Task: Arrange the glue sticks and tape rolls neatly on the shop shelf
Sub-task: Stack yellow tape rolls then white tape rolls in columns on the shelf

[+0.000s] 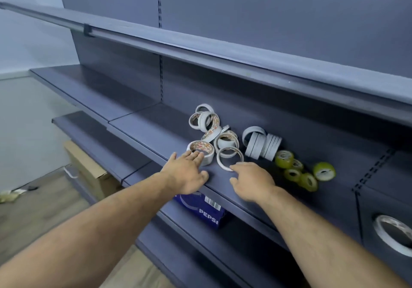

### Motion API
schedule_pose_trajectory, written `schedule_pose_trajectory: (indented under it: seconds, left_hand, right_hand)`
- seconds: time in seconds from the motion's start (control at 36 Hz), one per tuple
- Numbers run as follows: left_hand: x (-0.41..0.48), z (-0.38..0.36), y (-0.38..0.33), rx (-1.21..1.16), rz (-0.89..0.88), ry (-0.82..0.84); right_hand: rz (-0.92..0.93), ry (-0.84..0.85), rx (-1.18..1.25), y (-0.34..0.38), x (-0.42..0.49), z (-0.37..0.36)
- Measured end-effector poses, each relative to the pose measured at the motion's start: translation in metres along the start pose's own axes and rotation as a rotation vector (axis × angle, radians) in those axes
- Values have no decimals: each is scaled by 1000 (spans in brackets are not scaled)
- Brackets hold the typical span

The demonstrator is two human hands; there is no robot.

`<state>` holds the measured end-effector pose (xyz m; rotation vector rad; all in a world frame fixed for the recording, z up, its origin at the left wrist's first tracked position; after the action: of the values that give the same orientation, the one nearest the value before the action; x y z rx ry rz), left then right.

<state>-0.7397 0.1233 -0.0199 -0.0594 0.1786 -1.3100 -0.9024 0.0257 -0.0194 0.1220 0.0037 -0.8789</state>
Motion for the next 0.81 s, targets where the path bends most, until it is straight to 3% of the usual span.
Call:
schedule_pose_trajectory:
  seconds: [0.5, 0.81]
  left_hand:
    - [88, 9, 25, 83, -139, -244]
    - [95, 12, 16, 124, -238, -268]
  right_hand:
    - [-43, 38, -130, 21, 73, -17]
    - [-60, 77, -147, 29, 76, -8]
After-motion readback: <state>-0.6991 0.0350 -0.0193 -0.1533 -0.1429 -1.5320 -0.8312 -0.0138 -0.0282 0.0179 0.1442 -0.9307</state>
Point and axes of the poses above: each hand's wrist, its own x-axis towards the middle knuckle, its own z-axis out of the back of the hand, y = z × x, the point moved 5 cm from there along x, towards the middle knuckle, and after that the axes turned 2 degrees about -y, right-handed, at the moved point
